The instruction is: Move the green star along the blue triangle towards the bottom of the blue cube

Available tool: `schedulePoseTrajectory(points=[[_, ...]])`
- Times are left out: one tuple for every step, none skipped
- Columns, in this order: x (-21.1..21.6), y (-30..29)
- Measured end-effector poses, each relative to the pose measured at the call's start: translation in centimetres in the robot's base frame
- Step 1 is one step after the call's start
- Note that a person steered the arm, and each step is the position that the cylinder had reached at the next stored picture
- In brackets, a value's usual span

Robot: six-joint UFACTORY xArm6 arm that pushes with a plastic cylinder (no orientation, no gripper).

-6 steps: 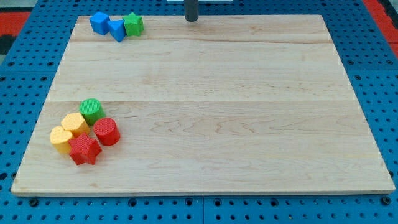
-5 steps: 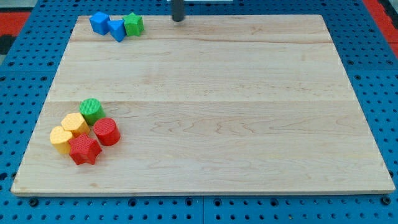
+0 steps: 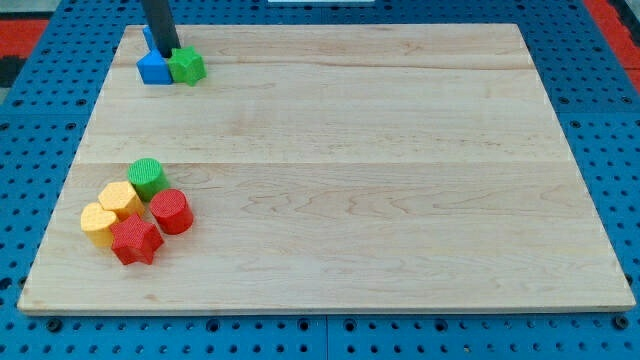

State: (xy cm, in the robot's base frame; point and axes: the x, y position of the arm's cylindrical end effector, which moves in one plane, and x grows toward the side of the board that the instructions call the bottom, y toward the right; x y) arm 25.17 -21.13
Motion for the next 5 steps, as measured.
schedulePoseTrajectory(points=[[1.5,0.4],[2.1,2.0],[1.3,2.2],[-0.7,2.5],[0.5,6.3]])
